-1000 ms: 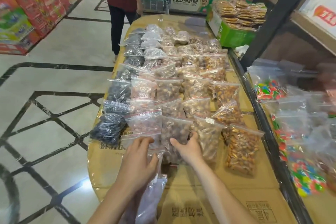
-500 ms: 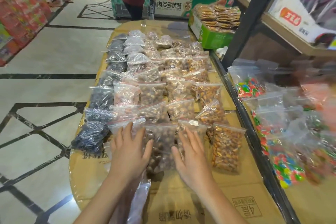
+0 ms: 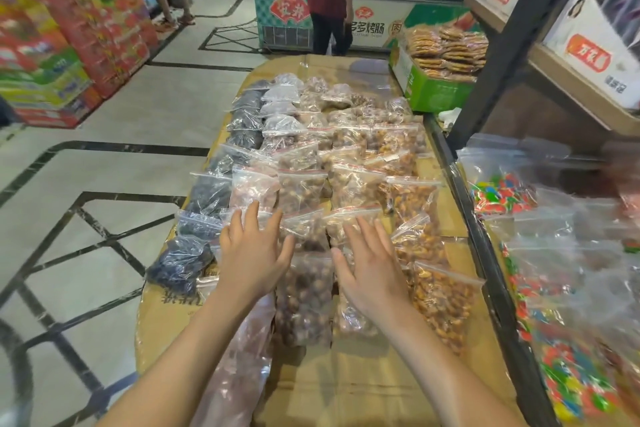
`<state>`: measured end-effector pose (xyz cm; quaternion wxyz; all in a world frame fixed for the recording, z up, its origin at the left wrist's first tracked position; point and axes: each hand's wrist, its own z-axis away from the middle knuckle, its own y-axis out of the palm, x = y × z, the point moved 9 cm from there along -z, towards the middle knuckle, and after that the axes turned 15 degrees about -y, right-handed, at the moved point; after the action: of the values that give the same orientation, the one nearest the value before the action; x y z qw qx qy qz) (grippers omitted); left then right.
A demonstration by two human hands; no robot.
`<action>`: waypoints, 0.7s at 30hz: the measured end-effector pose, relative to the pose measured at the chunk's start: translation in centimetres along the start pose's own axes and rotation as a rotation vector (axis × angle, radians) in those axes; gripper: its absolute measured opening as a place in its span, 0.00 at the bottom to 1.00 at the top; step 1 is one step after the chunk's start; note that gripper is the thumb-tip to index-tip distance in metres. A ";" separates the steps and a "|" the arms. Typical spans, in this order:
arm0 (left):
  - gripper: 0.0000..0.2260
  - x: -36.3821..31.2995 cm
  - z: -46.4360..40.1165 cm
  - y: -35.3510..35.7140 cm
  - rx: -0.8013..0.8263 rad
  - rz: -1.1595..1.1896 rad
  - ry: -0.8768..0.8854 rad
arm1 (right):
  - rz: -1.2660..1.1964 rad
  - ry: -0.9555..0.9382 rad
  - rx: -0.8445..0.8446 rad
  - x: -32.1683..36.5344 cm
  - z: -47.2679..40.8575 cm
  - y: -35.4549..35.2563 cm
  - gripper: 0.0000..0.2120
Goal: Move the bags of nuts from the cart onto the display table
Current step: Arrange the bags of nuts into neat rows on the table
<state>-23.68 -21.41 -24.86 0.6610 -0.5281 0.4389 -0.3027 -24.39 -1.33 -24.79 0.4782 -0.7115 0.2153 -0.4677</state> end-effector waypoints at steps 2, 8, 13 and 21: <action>0.26 -0.6 -1.5 -0.1 0.005 0.006 0.013 | -0.008 0.002 0.006 0.0 -1.8 0.1 0.29; 0.25 -2.2 -7.2 0.9 0.070 0.022 0.074 | -0.011 0.022 0.047 -0.4 -8.0 0.9 0.29; 0.25 -3.6 -13.6 1.8 0.105 0.075 0.130 | -0.057 0.072 0.049 -1.8 -15.6 1.8 0.28; 0.12 -5.1 -24.3 5.6 0.162 0.161 0.096 | -0.081 0.167 0.070 -5.9 -30.2 3.8 0.15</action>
<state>-48.04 -26.08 -30.28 0.7019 -0.4210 0.4849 -0.3080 -52.95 -13.06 -27.64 0.4639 -0.6609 0.2091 -0.5516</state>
